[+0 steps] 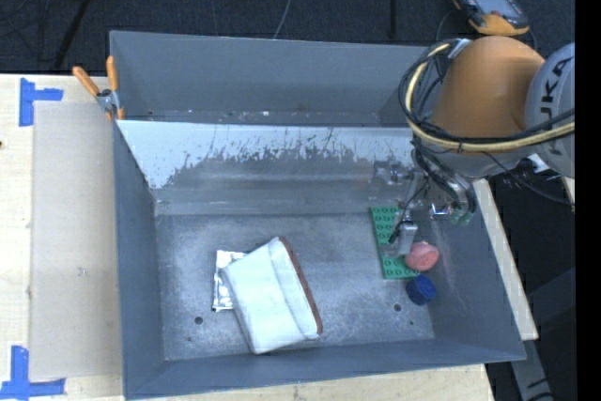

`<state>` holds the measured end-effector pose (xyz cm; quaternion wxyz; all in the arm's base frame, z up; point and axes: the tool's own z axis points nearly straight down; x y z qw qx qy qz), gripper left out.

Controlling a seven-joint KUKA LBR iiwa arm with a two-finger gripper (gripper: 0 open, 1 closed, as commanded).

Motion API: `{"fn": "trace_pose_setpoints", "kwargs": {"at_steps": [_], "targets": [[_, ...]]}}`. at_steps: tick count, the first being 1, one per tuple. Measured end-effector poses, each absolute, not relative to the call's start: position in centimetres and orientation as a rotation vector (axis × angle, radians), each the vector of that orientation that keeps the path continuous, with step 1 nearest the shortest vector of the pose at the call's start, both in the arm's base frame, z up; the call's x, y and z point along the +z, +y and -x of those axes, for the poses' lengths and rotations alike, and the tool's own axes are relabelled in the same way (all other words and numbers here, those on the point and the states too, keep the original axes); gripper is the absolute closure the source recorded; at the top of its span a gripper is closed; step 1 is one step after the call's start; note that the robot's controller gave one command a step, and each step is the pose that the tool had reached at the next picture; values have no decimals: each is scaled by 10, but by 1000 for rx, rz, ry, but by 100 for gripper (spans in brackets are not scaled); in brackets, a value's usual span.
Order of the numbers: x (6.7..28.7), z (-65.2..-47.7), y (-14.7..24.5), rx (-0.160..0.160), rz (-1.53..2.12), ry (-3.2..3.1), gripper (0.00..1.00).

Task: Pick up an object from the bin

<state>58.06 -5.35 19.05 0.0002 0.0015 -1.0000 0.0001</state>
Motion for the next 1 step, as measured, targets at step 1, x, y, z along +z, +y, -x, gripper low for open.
{"fn": "trace_pose_setpoints", "kwargs": {"at_steps": [1], "targets": [[89,-585,-115,0,116,-3132,0]]}}
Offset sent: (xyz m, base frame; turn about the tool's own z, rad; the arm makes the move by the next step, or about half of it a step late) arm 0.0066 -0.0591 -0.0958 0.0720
